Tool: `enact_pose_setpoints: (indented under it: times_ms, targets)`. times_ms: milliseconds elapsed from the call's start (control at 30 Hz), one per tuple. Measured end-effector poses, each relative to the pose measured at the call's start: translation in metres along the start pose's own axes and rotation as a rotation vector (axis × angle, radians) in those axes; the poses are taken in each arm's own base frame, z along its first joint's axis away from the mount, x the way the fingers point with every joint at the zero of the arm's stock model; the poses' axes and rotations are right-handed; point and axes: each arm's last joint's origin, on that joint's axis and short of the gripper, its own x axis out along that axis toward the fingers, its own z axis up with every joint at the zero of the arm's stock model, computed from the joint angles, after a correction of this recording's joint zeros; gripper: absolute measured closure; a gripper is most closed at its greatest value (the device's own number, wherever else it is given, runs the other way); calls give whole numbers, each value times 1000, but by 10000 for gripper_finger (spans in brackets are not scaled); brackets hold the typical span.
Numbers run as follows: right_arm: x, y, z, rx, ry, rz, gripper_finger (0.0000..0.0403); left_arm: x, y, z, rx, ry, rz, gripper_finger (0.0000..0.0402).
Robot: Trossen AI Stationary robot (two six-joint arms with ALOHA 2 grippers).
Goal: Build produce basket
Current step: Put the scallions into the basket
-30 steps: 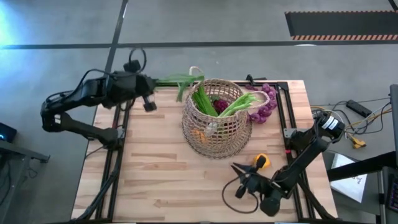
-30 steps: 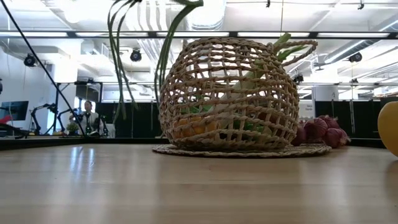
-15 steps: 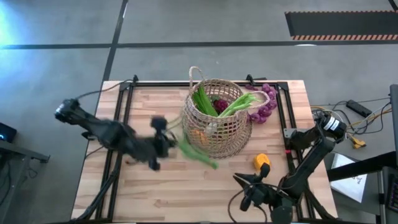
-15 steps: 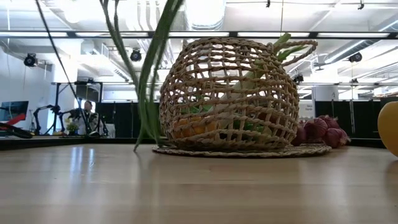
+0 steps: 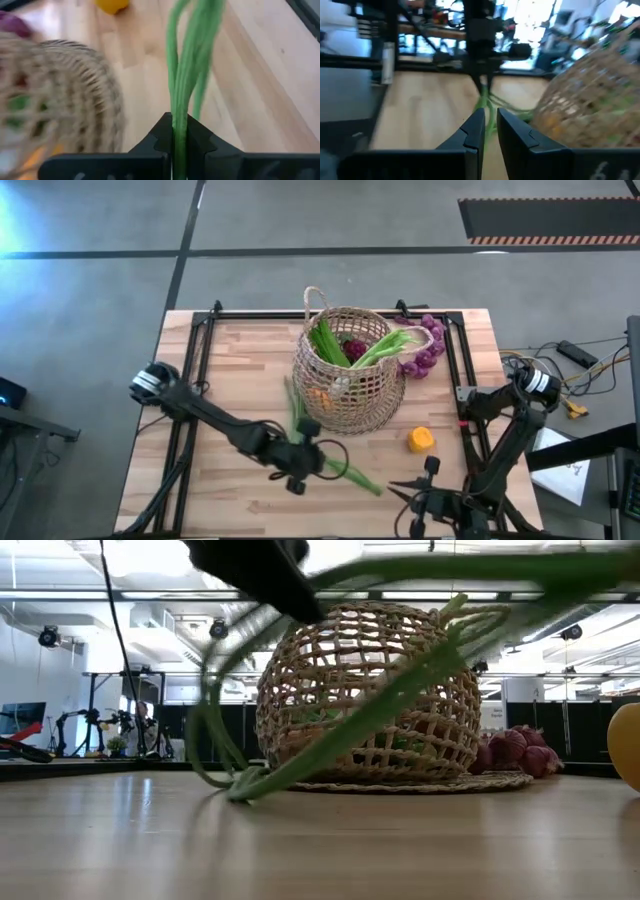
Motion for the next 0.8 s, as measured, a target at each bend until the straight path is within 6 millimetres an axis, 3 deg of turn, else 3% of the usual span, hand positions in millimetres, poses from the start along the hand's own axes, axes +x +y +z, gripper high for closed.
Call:
enact_pose_setpoints:
  times_ms: [233,400,633,800]
  targets:
    - [-5,1,-15,172,104,91,360,57,-2,-7,-21,-51,-30,400]
    - [-4,-1,-28,221,164,80,360,84,-3,-13,-26,-94,-18,394]
    - [15,-11,-37,249,287,39,360,105,-3,-26,-41,-42,-69,315]
    - [47,-24,-41,233,455,18,336,95,2,-23,-49,-24,-90,242]
